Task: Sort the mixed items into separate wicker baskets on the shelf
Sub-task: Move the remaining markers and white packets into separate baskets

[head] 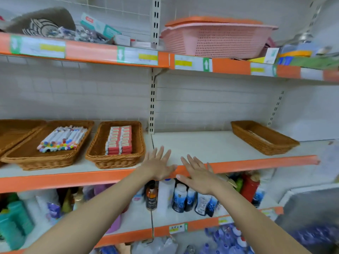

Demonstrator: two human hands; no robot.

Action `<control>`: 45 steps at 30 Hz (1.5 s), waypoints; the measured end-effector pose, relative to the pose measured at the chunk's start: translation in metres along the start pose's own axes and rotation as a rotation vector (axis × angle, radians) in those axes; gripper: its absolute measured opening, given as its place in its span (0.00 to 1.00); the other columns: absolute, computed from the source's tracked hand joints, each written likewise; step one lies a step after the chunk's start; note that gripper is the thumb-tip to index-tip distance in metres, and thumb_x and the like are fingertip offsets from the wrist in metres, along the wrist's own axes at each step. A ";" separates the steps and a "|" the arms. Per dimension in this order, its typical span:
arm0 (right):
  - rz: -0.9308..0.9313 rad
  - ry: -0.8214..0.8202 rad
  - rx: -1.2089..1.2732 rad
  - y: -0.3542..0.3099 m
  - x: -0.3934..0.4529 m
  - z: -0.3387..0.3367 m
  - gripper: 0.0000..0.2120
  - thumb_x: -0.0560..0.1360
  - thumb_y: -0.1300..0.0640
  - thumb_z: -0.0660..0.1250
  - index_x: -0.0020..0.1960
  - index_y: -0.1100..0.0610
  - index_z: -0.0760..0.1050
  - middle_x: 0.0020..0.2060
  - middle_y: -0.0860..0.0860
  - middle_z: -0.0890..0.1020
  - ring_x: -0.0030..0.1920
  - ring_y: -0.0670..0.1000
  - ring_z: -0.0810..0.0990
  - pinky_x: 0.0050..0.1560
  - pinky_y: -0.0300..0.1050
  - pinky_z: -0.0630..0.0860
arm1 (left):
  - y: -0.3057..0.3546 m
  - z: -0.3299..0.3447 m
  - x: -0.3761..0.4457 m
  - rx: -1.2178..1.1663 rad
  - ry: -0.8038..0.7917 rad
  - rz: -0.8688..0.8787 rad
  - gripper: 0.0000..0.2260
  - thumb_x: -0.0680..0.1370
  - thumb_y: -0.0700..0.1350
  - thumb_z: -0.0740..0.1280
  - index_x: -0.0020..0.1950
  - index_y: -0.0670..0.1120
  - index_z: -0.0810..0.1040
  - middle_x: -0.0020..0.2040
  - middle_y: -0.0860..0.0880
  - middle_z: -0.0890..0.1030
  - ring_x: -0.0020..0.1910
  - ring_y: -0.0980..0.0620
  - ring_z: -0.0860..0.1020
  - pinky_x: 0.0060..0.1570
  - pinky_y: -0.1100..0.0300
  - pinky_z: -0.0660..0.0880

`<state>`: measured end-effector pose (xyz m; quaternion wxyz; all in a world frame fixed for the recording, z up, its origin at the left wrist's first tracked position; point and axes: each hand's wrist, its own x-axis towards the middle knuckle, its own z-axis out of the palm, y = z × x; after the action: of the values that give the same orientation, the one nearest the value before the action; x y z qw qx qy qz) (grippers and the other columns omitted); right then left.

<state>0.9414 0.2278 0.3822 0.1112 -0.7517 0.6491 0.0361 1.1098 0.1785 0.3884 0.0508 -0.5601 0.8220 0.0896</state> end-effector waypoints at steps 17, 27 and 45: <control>0.238 0.079 -0.017 0.190 0.038 -0.029 0.34 0.80 0.35 0.44 0.78 0.47 0.35 0.77 0.48 0.34 0.76 0.50 0.33 0.74 0.60 0.35 | 0.142 -0.018 0.162 0.051 0.005 0.213 0.29 0.82 0.61 0.44 0.78 0.50 0.37 0.78 0.48 0.34 0.77 0.46 0.36 0.74 0.47 0.36; 0.314 0.116 -0.024 0.303 0.040 -0.042 0.33 0.80 0.35 0.42 0.78 0.47 0.34 0.77 0.49 0.34 0.76 0.51 0.33 0.72 0.62 0.34 | 0.251 -0.020 0.229 0.053 -0.029 0.302 0.31 0.81 0.64 0.43 0.78 0.52 0.36 0.77 0.49 0.32 0.77 0.47 0.35 0.75 0.48 0.36; 0.141 0.083 0.017 0.480 0.056 -0.082 0.32 0.80 0.35 0.41 0.78 0.47 0.36 0.78 0.49 0.37 0.77 0.51 0.36 0.75 0.56 0.36 | 0.393 -0.028 0.307 0.006 0.031 0.132 0.31 0.82 0.60 0.44 0.79 0.44 0.43 0.79 0.44 0.41 0.78 0.45 0.40 0.75 0.49 0.41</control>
<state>0.4704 0.0926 0.3932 0.0881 -0.7040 0.7047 0.0071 0.6320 0.0327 0.3943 0.0340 -0.5060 0.8580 0.0815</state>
